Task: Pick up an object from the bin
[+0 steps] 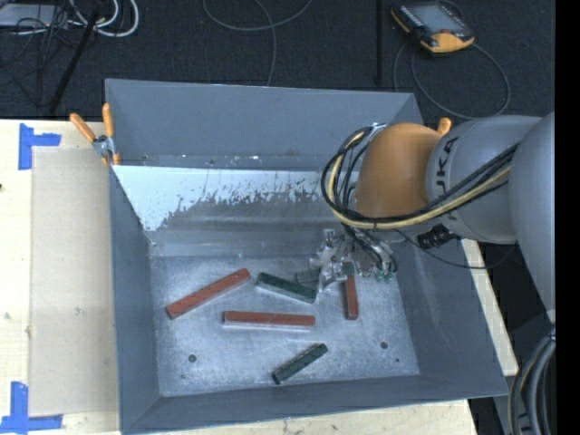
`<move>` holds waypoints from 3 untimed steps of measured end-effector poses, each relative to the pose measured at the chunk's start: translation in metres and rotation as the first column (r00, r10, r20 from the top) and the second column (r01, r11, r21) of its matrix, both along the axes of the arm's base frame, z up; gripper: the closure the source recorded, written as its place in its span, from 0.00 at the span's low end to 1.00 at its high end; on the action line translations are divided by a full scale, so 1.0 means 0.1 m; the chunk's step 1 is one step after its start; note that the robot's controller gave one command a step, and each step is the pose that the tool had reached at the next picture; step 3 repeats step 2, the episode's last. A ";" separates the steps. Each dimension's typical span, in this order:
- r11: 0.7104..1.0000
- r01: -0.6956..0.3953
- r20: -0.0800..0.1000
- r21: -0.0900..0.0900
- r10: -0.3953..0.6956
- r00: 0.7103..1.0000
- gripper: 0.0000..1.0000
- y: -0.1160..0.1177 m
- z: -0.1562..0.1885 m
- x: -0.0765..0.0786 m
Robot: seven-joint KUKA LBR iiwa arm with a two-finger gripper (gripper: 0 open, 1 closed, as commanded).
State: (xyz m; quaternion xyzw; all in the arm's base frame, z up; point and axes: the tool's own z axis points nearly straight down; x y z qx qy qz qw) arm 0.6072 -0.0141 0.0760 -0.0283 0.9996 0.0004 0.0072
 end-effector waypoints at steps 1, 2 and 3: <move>1.000 0.000 -0.001 0.000 0.000 1.000 1.00 0.00 0.00 0.00; 0.999 -0.036 -0.006 -0.002 0.036 0.999 1.00 0.03 1.63 -0.04; 0.999 -0.036 -0.006 -0.002 0.036 0.999 1.00 0.03 1.63 -0.04</move>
Offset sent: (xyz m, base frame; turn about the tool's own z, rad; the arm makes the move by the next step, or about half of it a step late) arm -0.0057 0.0014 0.1599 -0.0371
